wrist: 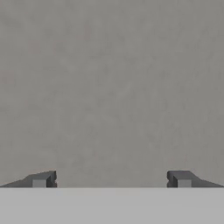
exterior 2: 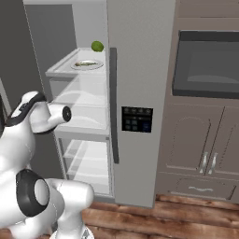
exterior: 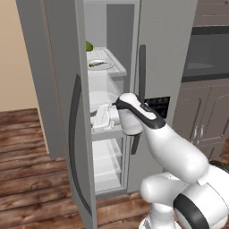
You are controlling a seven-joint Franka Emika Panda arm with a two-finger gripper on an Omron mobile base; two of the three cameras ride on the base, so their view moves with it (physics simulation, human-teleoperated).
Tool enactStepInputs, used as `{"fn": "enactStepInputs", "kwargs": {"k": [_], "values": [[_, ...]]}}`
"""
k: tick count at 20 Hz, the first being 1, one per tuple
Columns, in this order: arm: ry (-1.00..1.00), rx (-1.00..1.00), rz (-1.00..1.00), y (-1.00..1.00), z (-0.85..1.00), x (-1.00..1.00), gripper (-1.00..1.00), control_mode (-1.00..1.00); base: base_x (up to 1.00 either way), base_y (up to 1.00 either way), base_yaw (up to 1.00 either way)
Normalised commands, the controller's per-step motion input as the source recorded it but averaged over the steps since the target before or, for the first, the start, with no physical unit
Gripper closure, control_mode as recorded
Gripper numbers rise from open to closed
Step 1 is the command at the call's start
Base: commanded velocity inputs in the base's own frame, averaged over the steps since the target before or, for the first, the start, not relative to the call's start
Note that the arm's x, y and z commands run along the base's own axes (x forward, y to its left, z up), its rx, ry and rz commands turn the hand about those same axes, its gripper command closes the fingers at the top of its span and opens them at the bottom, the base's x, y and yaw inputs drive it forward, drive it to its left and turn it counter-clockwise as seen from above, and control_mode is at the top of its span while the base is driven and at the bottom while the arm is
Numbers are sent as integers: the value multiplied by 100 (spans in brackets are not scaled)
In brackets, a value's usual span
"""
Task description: Retrieve the fish from the fridge and place it on the saucepan with marinade on the stove.
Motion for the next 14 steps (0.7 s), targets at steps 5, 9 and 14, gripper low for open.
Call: {"fn": "enactStepInputs", "kwargs": {"k": [5, 9, 14], "values": [[0, 1, 8, 44, -24, 41, -100, -100, 0, 0, 0], [-1, 0, 8, 49, -16, 43, -100, -100, 0, 0, 0], [0, 0, 5, 71, -24, 35, -100, -100, 0, 0, 0]]}}
